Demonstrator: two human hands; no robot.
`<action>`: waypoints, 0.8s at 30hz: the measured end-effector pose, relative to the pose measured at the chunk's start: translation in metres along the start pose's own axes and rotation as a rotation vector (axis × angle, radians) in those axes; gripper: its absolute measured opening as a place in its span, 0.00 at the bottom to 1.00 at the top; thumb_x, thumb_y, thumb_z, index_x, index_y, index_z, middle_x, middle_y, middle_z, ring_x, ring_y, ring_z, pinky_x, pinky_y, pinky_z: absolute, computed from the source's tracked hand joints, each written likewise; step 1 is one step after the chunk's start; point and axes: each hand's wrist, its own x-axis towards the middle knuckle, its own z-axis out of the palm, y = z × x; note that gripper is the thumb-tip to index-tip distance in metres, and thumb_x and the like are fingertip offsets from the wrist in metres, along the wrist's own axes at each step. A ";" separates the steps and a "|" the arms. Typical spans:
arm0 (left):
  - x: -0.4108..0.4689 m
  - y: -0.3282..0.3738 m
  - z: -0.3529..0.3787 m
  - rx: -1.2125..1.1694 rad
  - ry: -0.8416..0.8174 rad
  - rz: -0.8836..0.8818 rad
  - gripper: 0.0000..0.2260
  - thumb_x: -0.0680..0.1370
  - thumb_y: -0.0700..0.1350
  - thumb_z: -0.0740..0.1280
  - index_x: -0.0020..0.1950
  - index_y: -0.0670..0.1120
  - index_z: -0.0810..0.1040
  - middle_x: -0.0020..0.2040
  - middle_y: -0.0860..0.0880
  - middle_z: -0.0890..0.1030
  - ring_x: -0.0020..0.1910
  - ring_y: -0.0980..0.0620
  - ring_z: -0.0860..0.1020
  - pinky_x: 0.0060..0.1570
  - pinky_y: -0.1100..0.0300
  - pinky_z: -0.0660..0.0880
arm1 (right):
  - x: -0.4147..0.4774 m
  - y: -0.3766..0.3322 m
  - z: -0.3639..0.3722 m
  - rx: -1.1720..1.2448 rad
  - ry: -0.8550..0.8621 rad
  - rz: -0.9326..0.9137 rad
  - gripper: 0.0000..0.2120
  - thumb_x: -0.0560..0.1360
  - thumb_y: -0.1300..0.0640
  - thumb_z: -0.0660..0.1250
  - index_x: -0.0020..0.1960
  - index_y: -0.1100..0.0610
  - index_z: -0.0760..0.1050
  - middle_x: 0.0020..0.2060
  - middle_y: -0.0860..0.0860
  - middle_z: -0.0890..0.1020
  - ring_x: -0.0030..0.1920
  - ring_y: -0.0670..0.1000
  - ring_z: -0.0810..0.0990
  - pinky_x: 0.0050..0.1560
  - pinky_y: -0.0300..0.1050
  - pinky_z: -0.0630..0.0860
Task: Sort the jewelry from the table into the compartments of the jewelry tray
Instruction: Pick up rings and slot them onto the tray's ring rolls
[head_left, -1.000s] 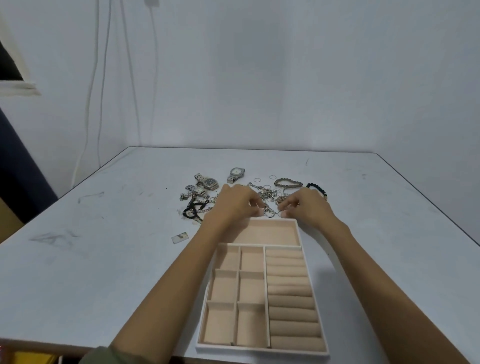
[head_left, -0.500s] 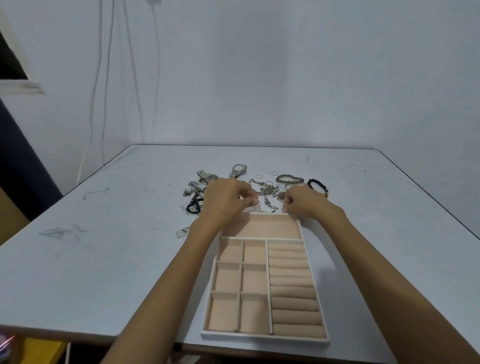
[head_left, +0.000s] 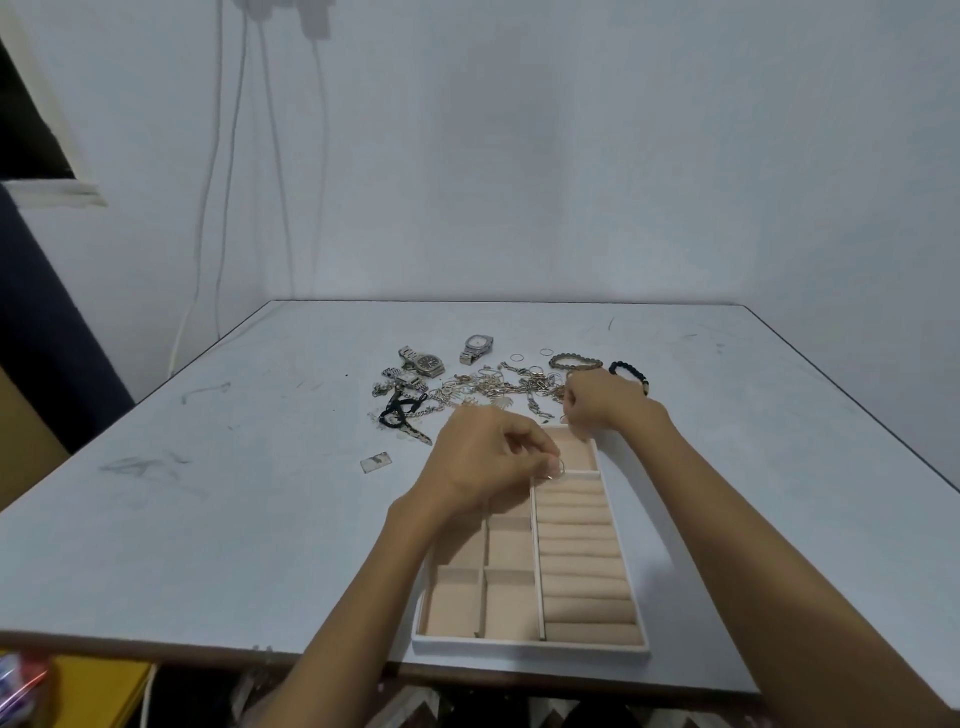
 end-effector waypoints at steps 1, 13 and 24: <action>-0.002 0.001 0.000 -0.007 -0.018 0.004 0.04 0.67 0.52 0.75 0.40 0.55 0.85 0.34 0.56 0.83 0.38 0.58 0.80 0.43 0.57 0.76 | -0.001 -0.001 -0.002 0.001 -0.027 0.008 0.04 0.73 0.62 0.61 0.39 0.58 0.69 0.36 0.51 0.75 0.37 0.52 0.72 0.32 0.42 0.64; -0.010 -0.002 0.001 0.193 0.053 0.200 0.05 0.70 0.54 0.72 0.40 0.55 0.85 0.36 0.60 0.82 0.40 0.62 0.73 0.50 0.57 0.67 | -0.007 -0.011 -0.005 -0.171 0.174 0.004 0.10 0.72 0.62 0.67 0.52 0.55 0.77 0.50 0.51 0.80 0.50 0.55 0.80 0.43 0.44 0.69; -0.011 -0.007 0.008 0.326 0.130 0.375 0.05 0.71 0.54 0.70 0.40 0.55 0.84 0.35 0.58 0.82 0.40 0.59 0.72 0.47 0.61 0.59 | -0.007 -0.006 -0.002 -0.141 0.144 -0.024 0.05 0.73 0.63 0.65 0.45 0.55 0.74 0.49 0.53 0.80 0.41 0.55 0.73 0.41 0.44 0.68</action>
